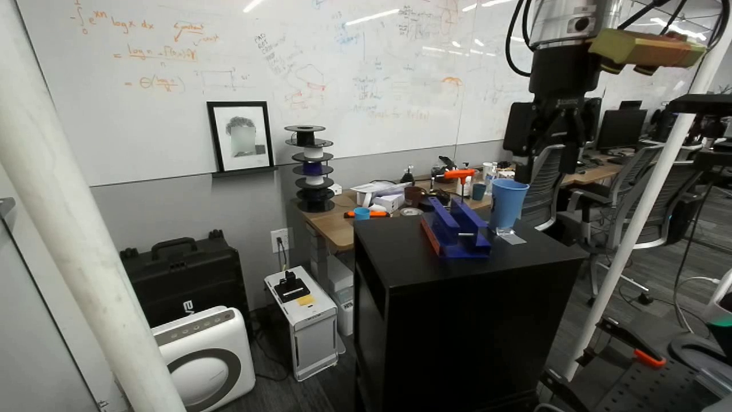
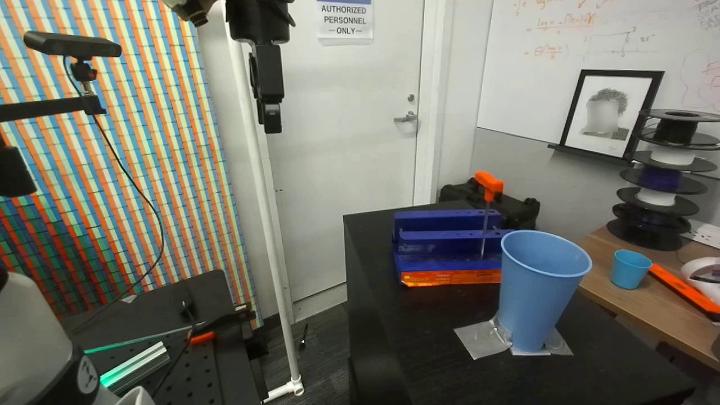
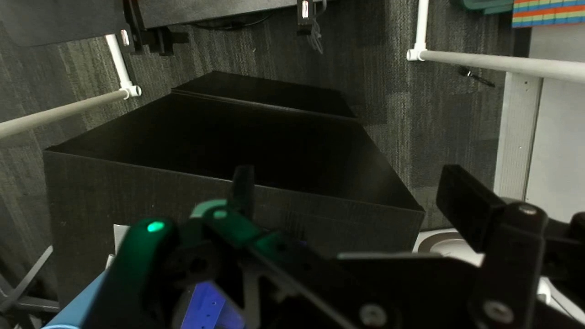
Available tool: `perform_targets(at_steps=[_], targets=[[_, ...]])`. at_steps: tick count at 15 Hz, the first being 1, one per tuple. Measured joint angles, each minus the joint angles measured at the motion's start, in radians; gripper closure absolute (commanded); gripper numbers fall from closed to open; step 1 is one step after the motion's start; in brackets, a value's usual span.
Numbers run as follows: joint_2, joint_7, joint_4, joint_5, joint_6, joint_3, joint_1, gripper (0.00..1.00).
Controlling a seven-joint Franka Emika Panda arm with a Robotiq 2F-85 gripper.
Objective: Pick up the orange object too and put it in the cup
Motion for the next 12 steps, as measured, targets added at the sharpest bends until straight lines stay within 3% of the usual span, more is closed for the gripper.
perform_targets(at_steps=[3, 6, 12], targets=[[0.001, 0.0, -0.002, 0.0, 0.0, 0.0, 0.0, 0.0], [0.014, -0.079, -0.002, -0.024, -0.001, -0.025, 0.0, 0.0], [0.089, -0.353, 0.065, -0.192, -0.001, -0.165, -0.014, 0.0]])
